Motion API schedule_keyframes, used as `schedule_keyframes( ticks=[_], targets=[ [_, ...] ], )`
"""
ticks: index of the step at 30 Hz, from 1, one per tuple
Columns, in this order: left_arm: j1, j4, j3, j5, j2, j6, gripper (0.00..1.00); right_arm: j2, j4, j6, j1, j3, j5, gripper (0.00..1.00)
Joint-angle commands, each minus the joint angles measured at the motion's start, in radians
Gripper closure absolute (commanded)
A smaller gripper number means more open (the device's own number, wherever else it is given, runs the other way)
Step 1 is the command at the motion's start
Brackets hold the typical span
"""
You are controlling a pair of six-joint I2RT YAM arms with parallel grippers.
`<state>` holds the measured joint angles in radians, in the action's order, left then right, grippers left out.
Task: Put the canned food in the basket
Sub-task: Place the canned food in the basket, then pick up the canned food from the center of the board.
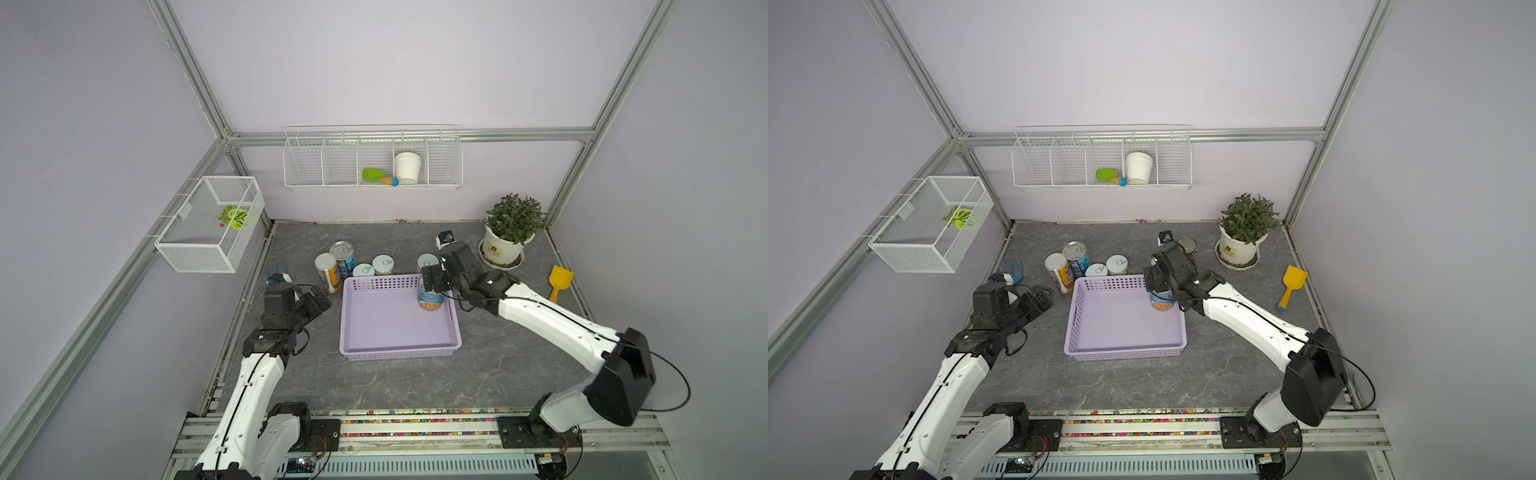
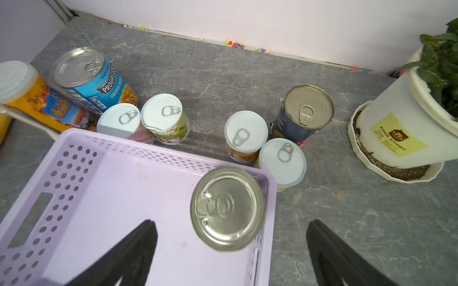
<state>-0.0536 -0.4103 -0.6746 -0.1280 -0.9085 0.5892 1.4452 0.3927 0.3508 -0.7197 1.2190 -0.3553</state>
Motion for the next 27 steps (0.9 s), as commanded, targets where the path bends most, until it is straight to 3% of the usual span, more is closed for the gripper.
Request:
schedule_keyframes(
  ticks=[1,4,10,14,27],
  targets=[
    [-0.006,-0.017,-0.062,0.001,-0.036,-0.022,0.00,-0.123,-0.082,0.001,-0.007,-0.098,-0.011,0.02],
    [-0.007,-0.022,-0.101,-0.008,-0.081,-0.017,0.00,-0.219,-0.106,-0.010,-0.007,-0.180,-0.026,0.01],
    [-0.112,-0.103,-0.226,0.180,-0.197,0.003,0.00,-0.349,-0.151,-0.002,-0.007,-0.305,-0.119,0.02],
    [-0.129,-0.085,-0.277,0.141,-0.272,0.002,0.00,-0.376,-0.158,0.004,-0.007,-0.340,-0.125,0.02],
    [-0.139,-0.159,-0.531,0.181,-0.590,-0.033,0.00,-0.382,-0.106,0.045,-0.007,-0.376,-0.189,0.02]
  ],
)
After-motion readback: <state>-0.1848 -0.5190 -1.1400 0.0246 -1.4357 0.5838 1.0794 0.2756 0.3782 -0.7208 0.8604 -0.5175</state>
